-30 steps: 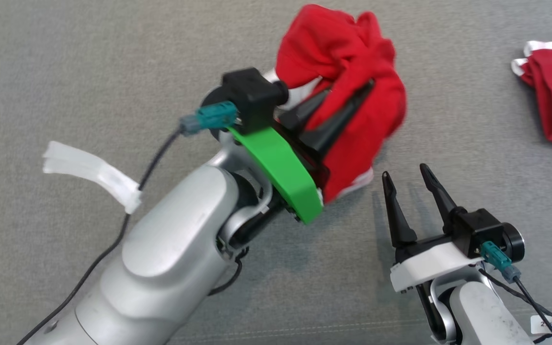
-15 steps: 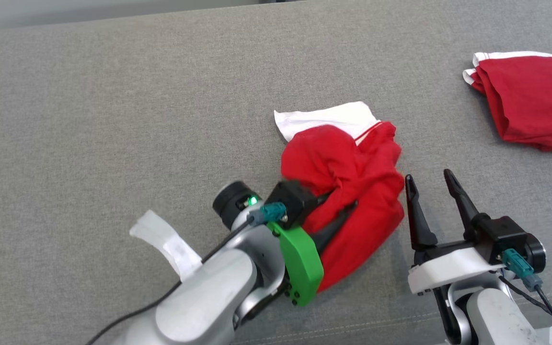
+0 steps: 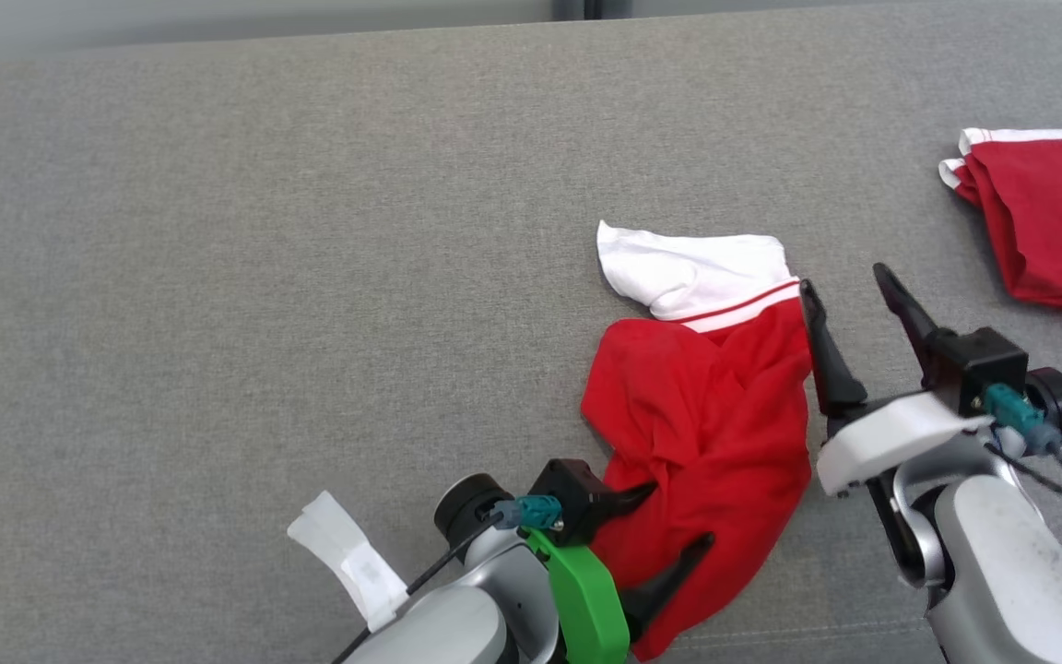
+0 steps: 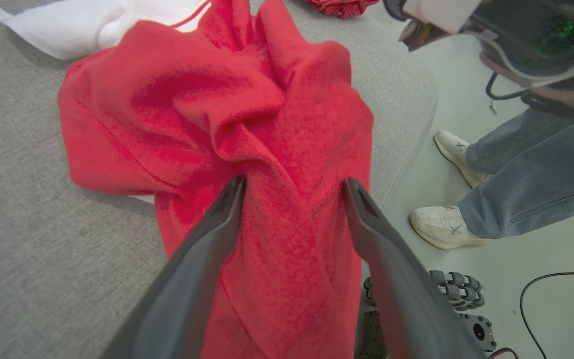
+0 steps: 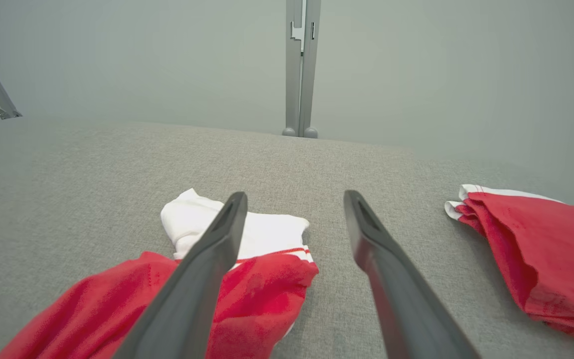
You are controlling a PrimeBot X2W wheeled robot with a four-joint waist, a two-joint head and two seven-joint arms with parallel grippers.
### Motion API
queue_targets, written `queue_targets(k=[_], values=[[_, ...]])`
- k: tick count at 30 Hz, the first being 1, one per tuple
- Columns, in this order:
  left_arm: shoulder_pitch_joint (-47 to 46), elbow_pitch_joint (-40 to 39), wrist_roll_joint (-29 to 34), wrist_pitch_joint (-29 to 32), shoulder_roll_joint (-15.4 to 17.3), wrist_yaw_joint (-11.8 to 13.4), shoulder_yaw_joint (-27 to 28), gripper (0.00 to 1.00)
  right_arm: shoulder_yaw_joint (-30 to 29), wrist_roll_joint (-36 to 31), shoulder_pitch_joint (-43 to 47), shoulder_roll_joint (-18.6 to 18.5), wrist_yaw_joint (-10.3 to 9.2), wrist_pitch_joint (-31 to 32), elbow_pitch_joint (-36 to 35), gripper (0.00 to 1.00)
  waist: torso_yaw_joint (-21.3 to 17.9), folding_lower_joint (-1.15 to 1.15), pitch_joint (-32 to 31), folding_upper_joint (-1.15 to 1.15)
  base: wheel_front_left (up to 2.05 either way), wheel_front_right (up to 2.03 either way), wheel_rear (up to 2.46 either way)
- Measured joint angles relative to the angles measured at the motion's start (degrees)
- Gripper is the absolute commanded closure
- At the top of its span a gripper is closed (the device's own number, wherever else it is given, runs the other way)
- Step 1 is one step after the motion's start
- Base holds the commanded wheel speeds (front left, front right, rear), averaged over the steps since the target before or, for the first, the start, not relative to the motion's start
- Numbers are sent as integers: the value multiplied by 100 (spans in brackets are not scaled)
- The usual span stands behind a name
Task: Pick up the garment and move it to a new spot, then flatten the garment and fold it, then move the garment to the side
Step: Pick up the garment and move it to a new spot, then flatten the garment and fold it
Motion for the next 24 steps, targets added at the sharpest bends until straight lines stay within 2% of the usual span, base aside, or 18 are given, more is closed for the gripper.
queue_targets(k=[4,10,15,19,21,23,24], values=[[98,34,-3,-16,49,0,3,0,-213,188,-337,-16,33,423,314,0,169,0,-6,0,0,0,0],[125,51,-35,-174,51,0,54,0,-516,700,-638,-111,108,1449,1140,0,568,0,10,0,0,0,0],[125,71,-51,-261,45,-5,54,0,-790,1087,-742,-157,162,1869,1460,0,930,0,26,0,0,0,0],[125,110,-77,-342,44,-7,82,0,-901,1404,-957,-152,324,2040,1585,0,1205,0,35,0,0,0,0],[125,129,-101,-368,43,-8,101,0,-996,1555,-1062,-127,336,2169,1683,22,1323,0,38,0,0,0,0],[126,152,-108,-410,44,-22,112,0,-1044,1619,-1107,-138,336,2241,1786,39,1425,0,38,0,0,0,0],[127,155,-108,-411,44,-22,116,0,-1084,1669,-1110,-136,335,2310,1827,39,1469,0,36,0,0,0,0]])
